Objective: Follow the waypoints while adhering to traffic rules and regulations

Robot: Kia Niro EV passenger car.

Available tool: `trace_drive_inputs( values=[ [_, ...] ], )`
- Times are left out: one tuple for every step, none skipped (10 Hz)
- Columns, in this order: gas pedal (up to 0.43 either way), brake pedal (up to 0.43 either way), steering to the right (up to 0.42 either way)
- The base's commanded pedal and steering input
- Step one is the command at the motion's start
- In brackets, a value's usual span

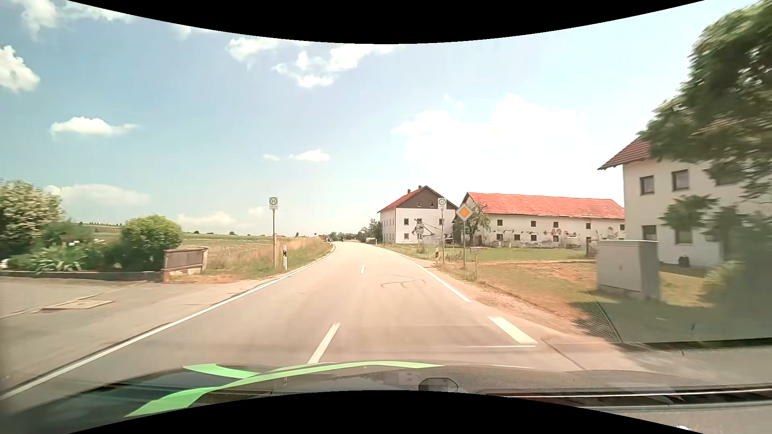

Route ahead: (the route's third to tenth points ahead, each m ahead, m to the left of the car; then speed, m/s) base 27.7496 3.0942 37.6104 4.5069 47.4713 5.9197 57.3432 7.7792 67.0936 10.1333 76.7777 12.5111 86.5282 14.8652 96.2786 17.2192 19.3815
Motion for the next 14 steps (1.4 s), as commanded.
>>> trace_drive_inputs(
  values=[
    [0.311, 0.000, -0.033],
    [0.311, 0.000, -0.034],
    [0.311, 0.000, -0.035],
    [0.311, 0.000, -0.036],
    [0.331, 0.000, -0.036],
    [0.331, 0.000, -0.035],
    [0.339, 0.000, -0.034],
    [0.350, 0.000, -0.033],
    [0.350, 0.000, -0.032],
    [0.350, 0.000, -0.029],
    [0.350, 0.000, -0.028],
    [0.358, 0.000, -0.028],
    [0.358, 0.000, -0.026],
    [0.370, 0.000, -0.022]
  ],
)
